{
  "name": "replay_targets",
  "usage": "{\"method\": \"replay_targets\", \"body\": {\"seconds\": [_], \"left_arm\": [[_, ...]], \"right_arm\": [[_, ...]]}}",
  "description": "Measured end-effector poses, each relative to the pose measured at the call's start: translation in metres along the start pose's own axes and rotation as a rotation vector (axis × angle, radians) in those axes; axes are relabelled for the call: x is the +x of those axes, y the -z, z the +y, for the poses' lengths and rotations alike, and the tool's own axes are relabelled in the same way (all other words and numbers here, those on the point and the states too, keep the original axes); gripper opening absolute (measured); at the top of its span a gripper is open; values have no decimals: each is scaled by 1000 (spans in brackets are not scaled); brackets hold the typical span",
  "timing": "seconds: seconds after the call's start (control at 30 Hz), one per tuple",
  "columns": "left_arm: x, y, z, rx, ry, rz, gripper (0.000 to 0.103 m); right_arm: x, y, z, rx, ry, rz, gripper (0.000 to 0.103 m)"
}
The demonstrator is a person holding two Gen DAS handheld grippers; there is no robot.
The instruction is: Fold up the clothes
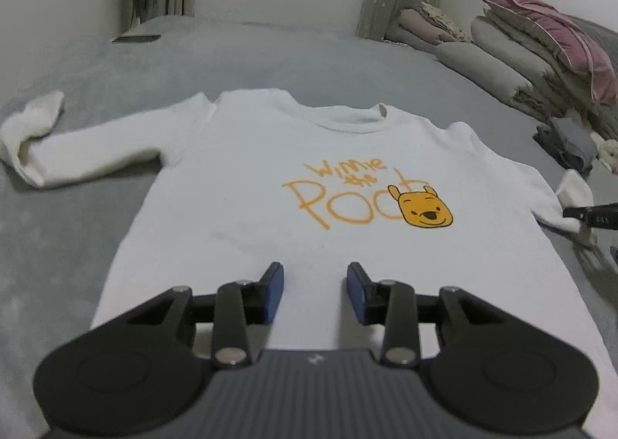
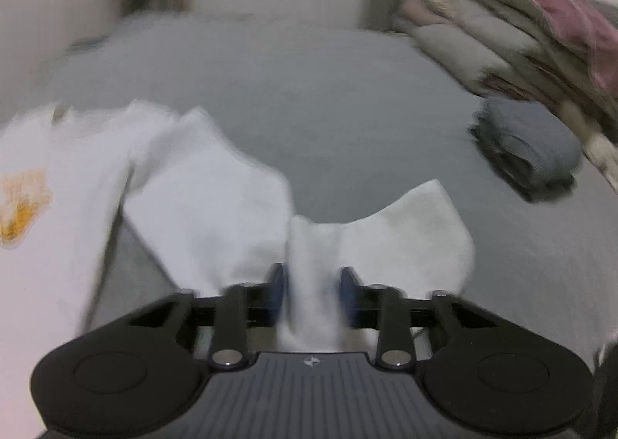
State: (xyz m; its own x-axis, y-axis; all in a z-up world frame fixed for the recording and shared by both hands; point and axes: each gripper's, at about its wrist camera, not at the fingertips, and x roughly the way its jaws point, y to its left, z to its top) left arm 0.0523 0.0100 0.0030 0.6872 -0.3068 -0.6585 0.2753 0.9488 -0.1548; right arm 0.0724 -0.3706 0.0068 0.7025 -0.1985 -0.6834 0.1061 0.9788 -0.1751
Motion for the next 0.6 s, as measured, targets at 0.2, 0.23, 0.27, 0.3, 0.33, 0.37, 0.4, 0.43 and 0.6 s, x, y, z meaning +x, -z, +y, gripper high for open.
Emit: {"method": "replay_targets", "body": {"seconds": [0.2,0.23,0.27,0.3,0.33,0.37,0.4,0.43,0.6], "left_arm": [[-2,2,1,-4,-7,-7,35],[-2,2,1,1,-10,-8,35],[-1,1,1,6,-13,-10,35],[-1,1,1,10,-16,-11,35],[-2,2,2,12,-15,-12,35],[-2,2,3,12,-14,-13,35],[-2,2,4,9,-12,-13,35],[-3,2,6,6,-9,-12,35],[-3,1,6,8,-8,-11,36]], "right_arm": [[-40,-13,-17,117,200,-156,5],[-51,-16,-17,131,243,-184,5],[-61,-18,-17,145,285,-210,5],[-63,-15,-17,158,313,-203,5],[-65,-13,-18,171,340,-196,5],[-67,-10,-18,184,367,-188,5],[-63,-3,-19,207,374,-158,7],[-60,3,-21,230,379,-128,9],[-50,38,-28,319,364,-76,9]]}}
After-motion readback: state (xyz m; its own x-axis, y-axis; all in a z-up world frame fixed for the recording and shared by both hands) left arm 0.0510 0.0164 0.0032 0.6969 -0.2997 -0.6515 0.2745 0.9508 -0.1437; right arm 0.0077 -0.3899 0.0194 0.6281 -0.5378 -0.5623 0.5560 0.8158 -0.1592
